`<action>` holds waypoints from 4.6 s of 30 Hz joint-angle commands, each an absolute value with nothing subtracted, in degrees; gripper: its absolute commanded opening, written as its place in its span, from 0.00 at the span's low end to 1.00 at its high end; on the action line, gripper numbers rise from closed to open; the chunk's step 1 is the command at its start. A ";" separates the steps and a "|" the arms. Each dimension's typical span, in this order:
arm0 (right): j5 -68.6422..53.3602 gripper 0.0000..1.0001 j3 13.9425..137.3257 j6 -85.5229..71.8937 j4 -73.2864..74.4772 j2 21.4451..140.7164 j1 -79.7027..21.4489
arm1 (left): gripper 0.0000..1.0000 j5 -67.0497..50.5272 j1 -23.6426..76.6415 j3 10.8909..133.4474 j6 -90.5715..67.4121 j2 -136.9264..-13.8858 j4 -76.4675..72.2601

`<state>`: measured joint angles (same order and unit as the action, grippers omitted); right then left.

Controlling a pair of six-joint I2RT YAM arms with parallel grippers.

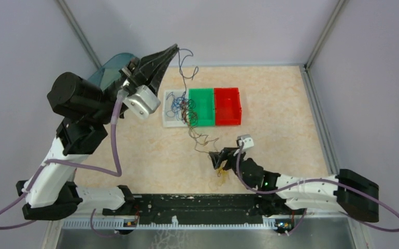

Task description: Untangle the cables

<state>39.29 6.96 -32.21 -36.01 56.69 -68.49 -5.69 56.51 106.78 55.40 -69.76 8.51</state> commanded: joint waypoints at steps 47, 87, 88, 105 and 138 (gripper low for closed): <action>31.76 0.00 16.76 -29.62 -35.13 56.86 -61.52 | 0.00 4.75 56.51 99.88 70.09 -69.35 -7.00; 37.15 0.00 15.32 -41.16 -21.31 73.83 -61.55 | 0.00 -4.31 56.51 121.25 79.60 -76.16 -21.01; 36.28 0.13 16.70 -39.50 -20.19 71.78 -61.53 | 0.00 -3.85 56.51 117.46 76.89 -73.89 -18.67; 15.94 0.87 47.48 -26.94 16.58 60.81 -60.73 | 0.00 -5.16 56.51 83.52 70.05 -59.43 -6.85; 3.27 0.59 42.28 -25.18 -53.78 71.46 -60.73 | 0.00 -5.55 56.51 87.77 66.25 -59.01 0.81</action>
<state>1.10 38.81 -24.25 -46.52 70.70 -61.19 -5.65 56.49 86.32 67.44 -60.20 0.54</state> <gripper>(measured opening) 0.613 0.006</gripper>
